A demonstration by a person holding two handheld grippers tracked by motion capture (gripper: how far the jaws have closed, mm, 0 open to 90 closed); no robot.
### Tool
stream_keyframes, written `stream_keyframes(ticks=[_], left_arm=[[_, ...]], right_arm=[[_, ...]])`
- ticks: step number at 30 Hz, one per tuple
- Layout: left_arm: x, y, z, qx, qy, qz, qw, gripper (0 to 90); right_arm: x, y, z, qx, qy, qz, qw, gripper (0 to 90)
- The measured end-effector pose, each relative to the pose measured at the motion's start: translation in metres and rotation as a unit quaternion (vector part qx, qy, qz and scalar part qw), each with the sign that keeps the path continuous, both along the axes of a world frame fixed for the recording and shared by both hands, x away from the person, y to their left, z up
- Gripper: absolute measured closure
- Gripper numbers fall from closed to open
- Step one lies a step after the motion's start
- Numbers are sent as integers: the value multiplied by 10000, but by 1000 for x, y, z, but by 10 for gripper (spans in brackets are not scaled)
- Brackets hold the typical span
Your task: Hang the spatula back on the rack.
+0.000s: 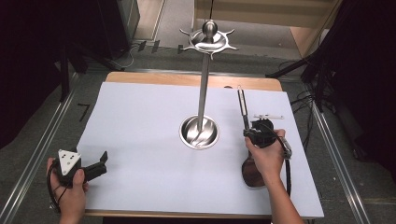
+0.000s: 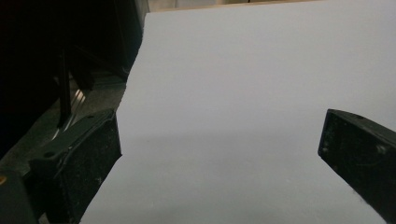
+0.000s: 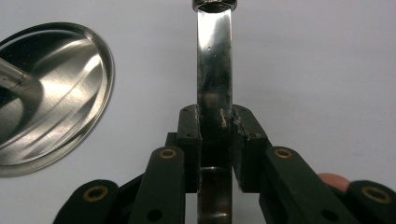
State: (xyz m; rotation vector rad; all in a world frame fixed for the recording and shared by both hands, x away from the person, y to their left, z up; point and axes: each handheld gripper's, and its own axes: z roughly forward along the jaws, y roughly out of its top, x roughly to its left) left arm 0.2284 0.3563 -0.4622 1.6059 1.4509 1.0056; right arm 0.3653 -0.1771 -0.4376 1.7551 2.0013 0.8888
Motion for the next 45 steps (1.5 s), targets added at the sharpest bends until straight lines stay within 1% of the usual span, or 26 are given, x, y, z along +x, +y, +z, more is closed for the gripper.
stream_keyframes(ticks=[3,5,8,11,13,14,16,18,21,23,25,30,31,32,34,37,39,43,45], left_arm=[[0,0,0,5,3,-6,10000,0],[0,0,0,1,6,-12,10000,0],[0,0,0,4,8,-11,10000,0],[0,0,0,10,0,7,10000,6],[-1,-1,0,27,-9,43,10000,54],[-1,-1,0,36,-11,54,10000,58],[-1,-1,0,12,-35,135,9999,55],[-1,0,0,-10,-30,115,9999,46],[-1,-1,0,8,-39,118,9999,46],[-1,0,0,20,-46,133,9999,46],[-2,0,0,0,-68,94,9999,13],[-2,-1,0,25,-78,114,9999,9],[-2,-1,0,25,-78,114,9999,9],[-2,-1,0,36,-79,118,9999,9],[-1,-1,0,37,-74,108,9999,9],[-1,-1,0,63,-53,133,9999,9],[-1,-1,0,77,-40,124,9999,9],[-1,-1,0,74,-37,132,9999,9],[-1,-1,0,75,-38,124,9999,9]], right_arm=[[-2,-1,0,66,-85,-18,9999,768],[-4,-2,0,142,-174,11,9997,767],[-6,-3,1,215,-311,-28,9993,767],[-9,-3,3,241,-486,-21,9985,767],[-11,-3,4,258,-606,-11,9978,767],[-12,-3,5,257,-644,-5,9976,767],[-13,-2,6,296,-717,-6,9970,767],[-14,-2,7,319,-762,9,9966,767],[-16,-2,9,344,-908,6,9953,767],[-18,-2,11,423,-1016,29,9939,767],[-20,-3,13,487,-1113,66,9926,767],[-25,-2,17,503,-1396,122,9888,767],[-25,-2,17,503,-1396,122,9888,767],[-27,-2,18,494,-1489,136,9875,766],[-29,-2,18,484,-1572,156,9863,767],[-31,-2,18,454,-1630,133,9855,767],[-33,-3,19,465,-1738,165,9835,767],[-36,-4,20,574,-1828,165,9813,767],[-37,-3,21,596,-1889,214,9800,767]])
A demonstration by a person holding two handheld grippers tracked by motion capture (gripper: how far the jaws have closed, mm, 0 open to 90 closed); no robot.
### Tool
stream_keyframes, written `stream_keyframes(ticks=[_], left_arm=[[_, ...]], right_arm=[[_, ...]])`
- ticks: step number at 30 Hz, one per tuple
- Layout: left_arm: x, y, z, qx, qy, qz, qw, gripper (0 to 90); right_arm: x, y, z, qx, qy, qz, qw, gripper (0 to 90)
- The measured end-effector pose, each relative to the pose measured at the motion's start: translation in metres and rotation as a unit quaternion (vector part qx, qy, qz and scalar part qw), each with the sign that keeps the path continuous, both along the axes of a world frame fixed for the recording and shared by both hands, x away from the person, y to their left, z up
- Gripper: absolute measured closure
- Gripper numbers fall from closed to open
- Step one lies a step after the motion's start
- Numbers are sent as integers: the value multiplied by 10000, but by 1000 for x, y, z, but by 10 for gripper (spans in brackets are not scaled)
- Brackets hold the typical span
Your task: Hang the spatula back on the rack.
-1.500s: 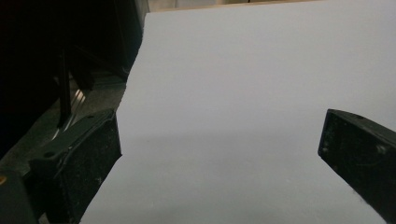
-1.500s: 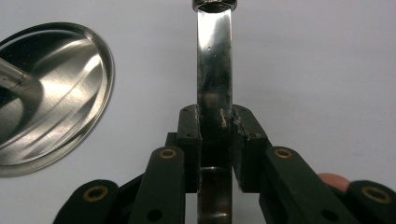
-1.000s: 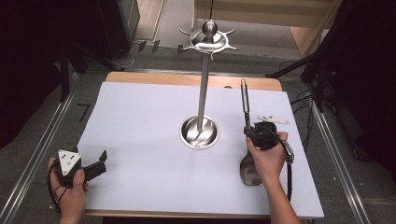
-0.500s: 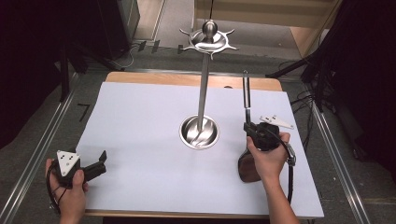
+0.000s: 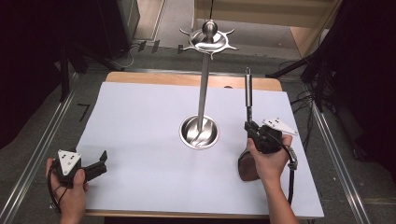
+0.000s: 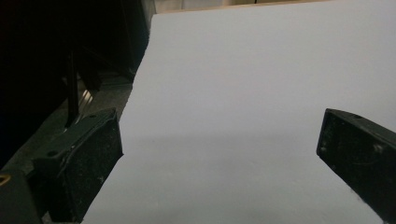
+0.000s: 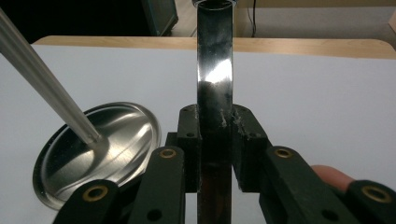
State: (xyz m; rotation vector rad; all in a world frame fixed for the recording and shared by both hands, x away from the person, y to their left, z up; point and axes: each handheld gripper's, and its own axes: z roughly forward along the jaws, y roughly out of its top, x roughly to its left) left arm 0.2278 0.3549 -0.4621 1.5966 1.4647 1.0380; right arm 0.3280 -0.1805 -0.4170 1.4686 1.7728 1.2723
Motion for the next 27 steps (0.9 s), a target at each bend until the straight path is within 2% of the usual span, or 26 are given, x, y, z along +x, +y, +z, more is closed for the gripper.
stream_keyframes(ticks=[9,17,27], left_arm=[[0,0,0,-14,-19,-8,10000,9],[-1,0,0,9,-11,-13,10000,9],[0,0,0,-12,-21,-6,10000,9]], right_arm=[[-4,3,3,91,-270,181,9994,768],[-7,4,7,127,-421,274,9987,768],[-14,9,16,234,-671,436,9965,768]])
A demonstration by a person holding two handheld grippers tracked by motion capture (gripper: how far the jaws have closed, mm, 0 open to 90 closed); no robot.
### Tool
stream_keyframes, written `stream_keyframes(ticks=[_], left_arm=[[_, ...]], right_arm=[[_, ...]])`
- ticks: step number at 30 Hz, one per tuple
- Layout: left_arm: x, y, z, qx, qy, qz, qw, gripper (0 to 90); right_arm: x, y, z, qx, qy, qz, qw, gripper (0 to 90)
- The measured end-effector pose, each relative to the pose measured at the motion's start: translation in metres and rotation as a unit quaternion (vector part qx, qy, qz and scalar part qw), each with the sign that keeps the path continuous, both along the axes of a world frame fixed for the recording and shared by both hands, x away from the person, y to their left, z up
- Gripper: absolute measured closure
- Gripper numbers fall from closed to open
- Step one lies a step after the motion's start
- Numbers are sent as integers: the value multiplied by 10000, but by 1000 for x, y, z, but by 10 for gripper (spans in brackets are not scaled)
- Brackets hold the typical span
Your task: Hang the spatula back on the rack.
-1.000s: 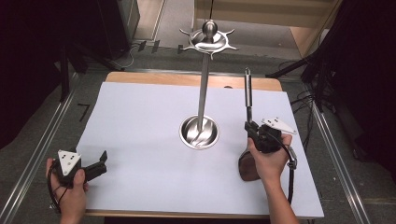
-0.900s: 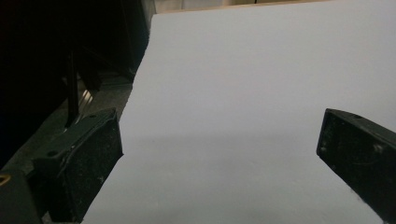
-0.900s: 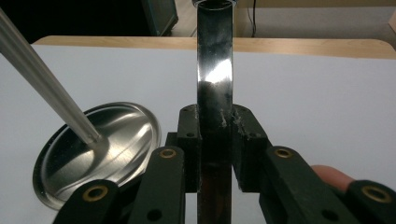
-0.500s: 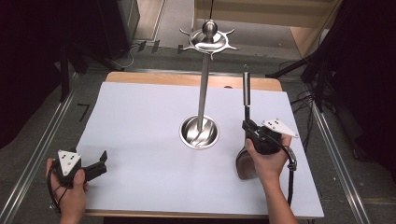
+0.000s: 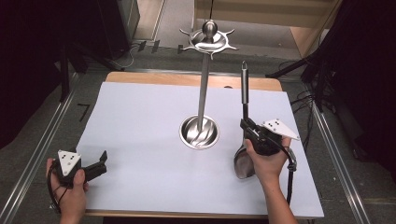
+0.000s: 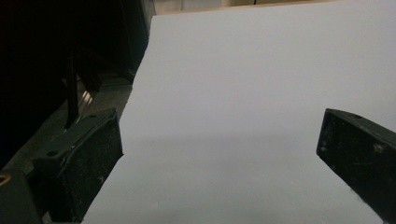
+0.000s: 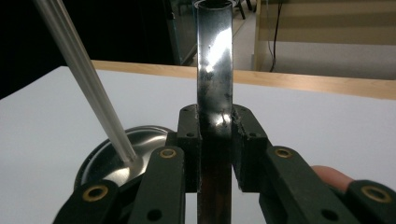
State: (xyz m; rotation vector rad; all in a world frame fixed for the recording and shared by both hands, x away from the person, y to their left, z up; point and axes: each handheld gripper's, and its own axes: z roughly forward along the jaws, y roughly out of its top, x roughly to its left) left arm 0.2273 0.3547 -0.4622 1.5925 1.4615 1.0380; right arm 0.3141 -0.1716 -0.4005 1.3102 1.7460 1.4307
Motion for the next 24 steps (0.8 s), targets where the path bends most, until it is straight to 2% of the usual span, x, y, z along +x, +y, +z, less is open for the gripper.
stream_keyframes(ticks=[9,24], left_arm=[[0,0,0,10,5,-3,10000,9],[0,0,0,17,1,-12,10000,9]], right_arm=[[-7,5,12,96,-260,129,9995,768],[-18,7,27,236,-533,353,9977,767]])
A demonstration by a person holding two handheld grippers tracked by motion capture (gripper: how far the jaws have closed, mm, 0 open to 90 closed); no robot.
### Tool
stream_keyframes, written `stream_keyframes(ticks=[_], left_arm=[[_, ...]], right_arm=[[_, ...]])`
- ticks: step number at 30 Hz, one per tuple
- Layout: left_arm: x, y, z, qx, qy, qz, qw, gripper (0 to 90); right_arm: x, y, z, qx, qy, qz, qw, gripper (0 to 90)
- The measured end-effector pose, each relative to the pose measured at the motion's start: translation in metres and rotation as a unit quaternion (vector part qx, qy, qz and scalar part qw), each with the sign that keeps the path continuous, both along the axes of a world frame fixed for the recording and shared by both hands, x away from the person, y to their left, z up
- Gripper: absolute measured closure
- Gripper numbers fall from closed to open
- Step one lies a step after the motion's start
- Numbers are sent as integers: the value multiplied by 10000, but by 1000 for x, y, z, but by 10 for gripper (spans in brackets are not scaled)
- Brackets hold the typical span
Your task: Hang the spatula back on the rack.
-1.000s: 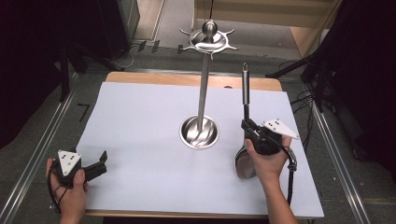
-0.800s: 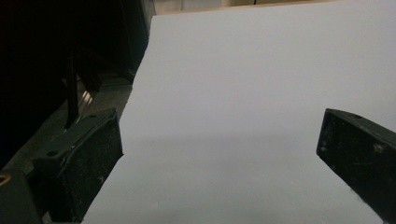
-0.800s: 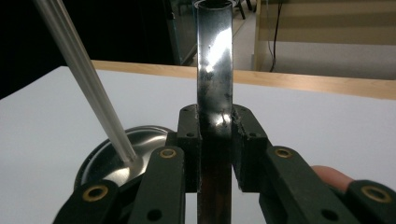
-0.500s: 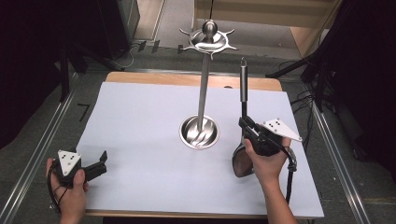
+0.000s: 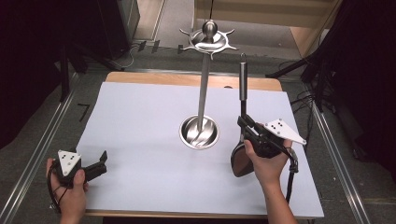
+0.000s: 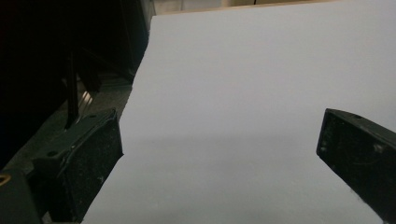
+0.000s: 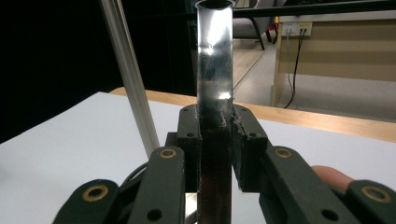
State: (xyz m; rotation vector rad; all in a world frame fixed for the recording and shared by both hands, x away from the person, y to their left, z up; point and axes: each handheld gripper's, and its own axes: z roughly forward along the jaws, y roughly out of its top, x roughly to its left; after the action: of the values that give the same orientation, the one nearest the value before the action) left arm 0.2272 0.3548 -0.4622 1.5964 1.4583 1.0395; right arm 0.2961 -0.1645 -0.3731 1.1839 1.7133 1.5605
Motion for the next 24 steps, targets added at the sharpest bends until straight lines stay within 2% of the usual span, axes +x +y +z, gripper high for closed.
stream_keyframes(ticks=[24], left_arm=[[0,0,0,-16,-24,-27,10000,9]], right_arm=[[-5,1,14,151,-353,151,9991,767]])
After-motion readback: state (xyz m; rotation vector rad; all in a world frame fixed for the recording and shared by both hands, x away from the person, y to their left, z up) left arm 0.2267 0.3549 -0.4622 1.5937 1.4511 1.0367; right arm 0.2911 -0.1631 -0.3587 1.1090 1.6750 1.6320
